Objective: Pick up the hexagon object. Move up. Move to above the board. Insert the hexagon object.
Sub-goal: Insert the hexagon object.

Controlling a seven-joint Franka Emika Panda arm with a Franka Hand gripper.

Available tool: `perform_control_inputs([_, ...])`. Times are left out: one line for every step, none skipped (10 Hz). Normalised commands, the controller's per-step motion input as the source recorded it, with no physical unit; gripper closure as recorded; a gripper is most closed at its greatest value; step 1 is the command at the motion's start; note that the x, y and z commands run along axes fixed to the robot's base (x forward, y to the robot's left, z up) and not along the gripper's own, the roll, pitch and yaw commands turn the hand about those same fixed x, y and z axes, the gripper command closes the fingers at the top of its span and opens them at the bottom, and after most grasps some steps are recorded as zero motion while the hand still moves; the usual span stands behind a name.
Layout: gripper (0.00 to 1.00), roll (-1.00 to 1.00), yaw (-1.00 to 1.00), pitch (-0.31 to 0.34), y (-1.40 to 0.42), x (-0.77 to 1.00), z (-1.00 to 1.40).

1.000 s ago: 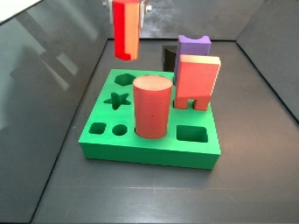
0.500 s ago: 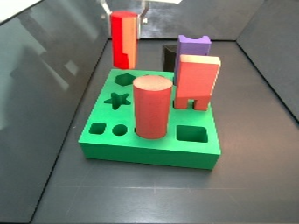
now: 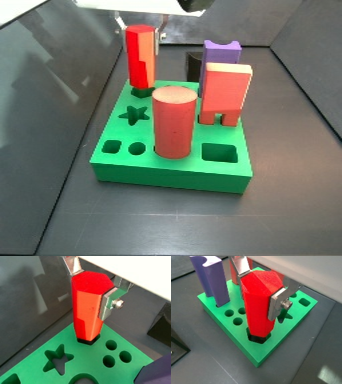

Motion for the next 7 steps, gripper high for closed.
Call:
perform_control_inputs([1.0,0.0,0.0,-0.056,0.02,0.0,-0.33])
perform_control_inputs([1.0,-0.01,0.0,-0.074,0.05,-0.01,-0.3])
perform_control_inputs([1.0,-0.02,0.0,-0.063,0.0,0.0,-0.18])
perform_control_inputs([1.0,-0.03,0.0,-0.041,0.0,0.0,-0.04])
perform_control_inputs([1.0,-0.02,0.0,-0.043,0.0,0.0,-0.05])
perform_control_inputs([1.0,-0.01,0.0,-0.031,0.06,-0.03,-0.15])
perform_control_inputs([1.0,-0.01,0.0,-0.021,0.11,-0.03,-0.17])
